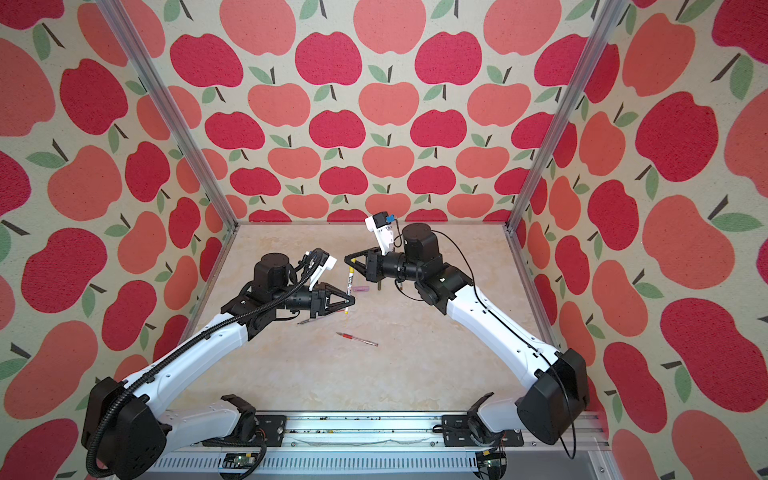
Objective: Insert the pens into the pen caps
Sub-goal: 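Move right gripper over the yellow cap end and close on it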
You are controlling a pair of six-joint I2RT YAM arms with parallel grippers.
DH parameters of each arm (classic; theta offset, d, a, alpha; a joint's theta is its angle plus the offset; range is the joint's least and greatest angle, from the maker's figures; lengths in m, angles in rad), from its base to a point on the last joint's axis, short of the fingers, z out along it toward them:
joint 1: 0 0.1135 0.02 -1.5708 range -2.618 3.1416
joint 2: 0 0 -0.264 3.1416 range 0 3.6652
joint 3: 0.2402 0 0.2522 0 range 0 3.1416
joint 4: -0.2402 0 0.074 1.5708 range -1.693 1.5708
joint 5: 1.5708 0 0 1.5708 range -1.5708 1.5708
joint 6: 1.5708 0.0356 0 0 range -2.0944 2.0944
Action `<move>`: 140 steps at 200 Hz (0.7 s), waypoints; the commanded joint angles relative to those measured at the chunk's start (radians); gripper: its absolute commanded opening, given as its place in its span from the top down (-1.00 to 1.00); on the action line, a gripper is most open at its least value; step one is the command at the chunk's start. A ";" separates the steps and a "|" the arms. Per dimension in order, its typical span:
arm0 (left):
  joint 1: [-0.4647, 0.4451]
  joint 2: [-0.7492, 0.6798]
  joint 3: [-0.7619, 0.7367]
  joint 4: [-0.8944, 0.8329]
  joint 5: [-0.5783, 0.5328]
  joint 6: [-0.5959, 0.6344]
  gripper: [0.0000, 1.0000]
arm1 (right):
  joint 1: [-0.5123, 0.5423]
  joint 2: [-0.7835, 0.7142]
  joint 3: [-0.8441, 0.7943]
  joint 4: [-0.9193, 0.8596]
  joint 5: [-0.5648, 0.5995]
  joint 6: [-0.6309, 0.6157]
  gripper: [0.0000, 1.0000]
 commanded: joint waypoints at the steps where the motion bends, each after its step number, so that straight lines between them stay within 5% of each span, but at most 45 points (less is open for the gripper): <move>1: 0.044 -0.001 0.154 0.272 -0.050 -0.001 1.00 | 0.056 0.032 -0.084 -0.249 -0.134 0.002 0.92; 140: 0.103 0.057 0.255 0.322 -0.035 -0.019 1.00 | 0.095 0.024 -0.170 -0.224 -0.107 0.018 0.92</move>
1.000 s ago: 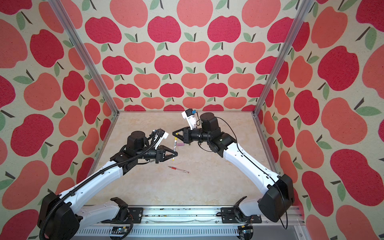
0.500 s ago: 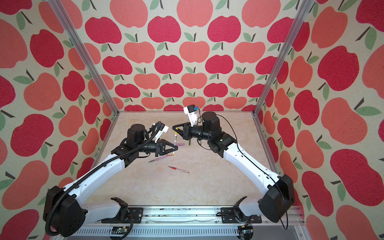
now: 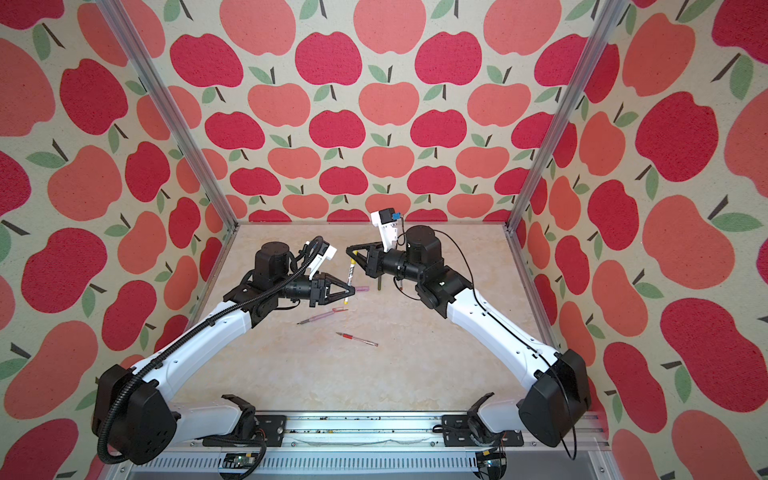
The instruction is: Insert the pens into the pen caps
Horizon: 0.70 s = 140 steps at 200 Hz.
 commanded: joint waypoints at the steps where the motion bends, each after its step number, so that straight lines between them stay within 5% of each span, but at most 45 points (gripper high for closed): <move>1: 0.062 -0.016 0.165 0.334 -0.103 -0.035 1.00 | 0.093 0.042 -0.114 -0.367 -0.191 -0.018 0.92; 140: 0.079 -0.017 0.181 0.336 -0.100 -0.035 1.00 | 0.155 0.050 -0.181 -0.297 -0.181 0.039 0.92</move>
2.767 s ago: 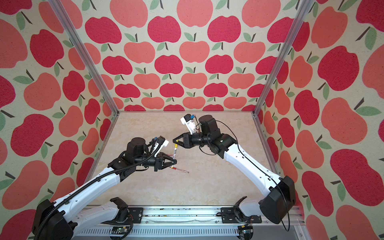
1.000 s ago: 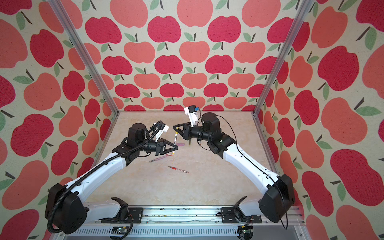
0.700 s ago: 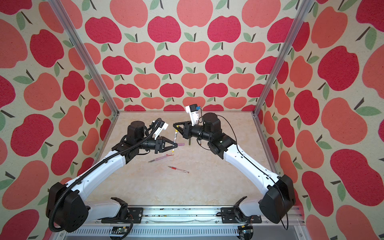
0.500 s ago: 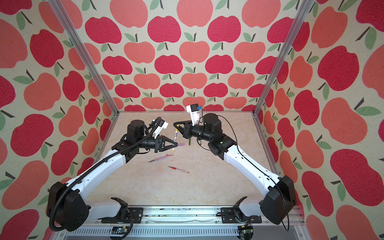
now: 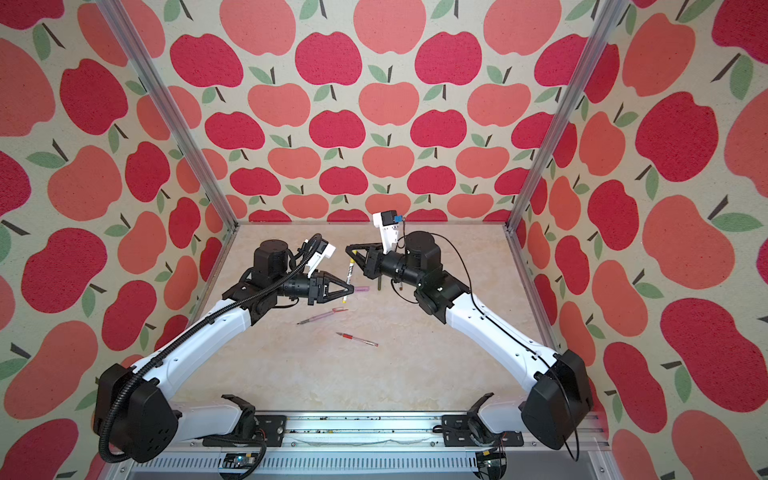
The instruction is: Insert the pens into the pen caps
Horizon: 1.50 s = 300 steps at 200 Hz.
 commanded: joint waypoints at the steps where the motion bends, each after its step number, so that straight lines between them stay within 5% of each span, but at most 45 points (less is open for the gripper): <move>1: 0.063 -0.023 0.171 0.358 -0.121 -0.037 1.00 | 0.127 0.060 -0.121 -0.396 -0.252 -0.008 0.92; 170: 0.075 -0.017 0.132 0.382 -0.122 -0.049 1.00 | 0.130 0.068 -0.096 -0.396 -0.248 -0.013 0.84; 300: 0.059 -0.022 -0.084 0.459 -0.135 -0.117 1.00 | 0.033 0.053 0.063 -0.416 -0.245 -0.055 0.35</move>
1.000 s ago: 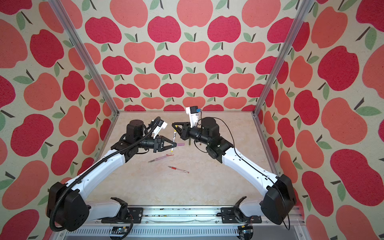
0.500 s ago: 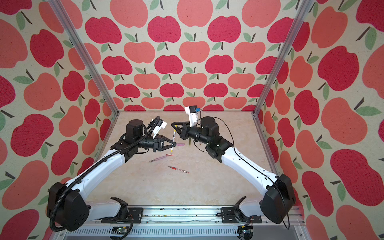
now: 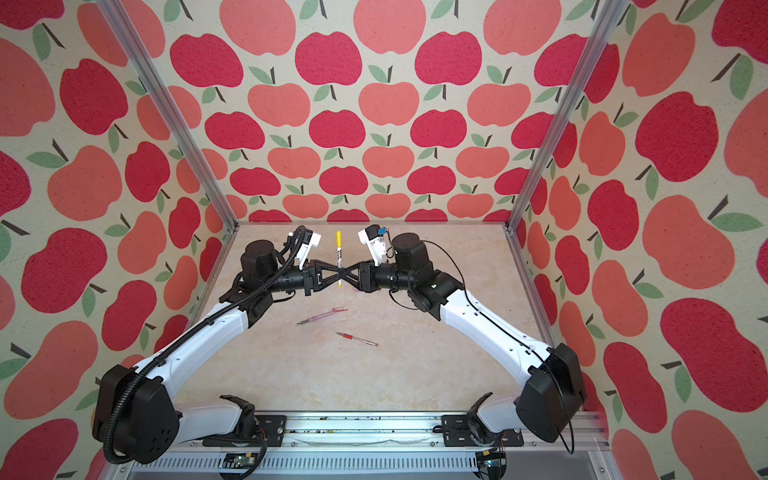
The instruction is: Insert the pens into the pen caps
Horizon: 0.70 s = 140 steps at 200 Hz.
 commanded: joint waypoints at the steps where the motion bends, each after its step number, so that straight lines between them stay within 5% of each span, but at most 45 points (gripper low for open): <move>1: -0.002 -0.011 0.001 0.142 -0.039 -0.026 1.00 | 0.009 0.008 0.000 -0.118 -0.076 -0.027 0.35; 140: -0.052 -0.042 -0.030 0.061 -0.067 0.021 1.00 | 0.007 -0.127 0.107 -0.281 0.130 -0.213 0.17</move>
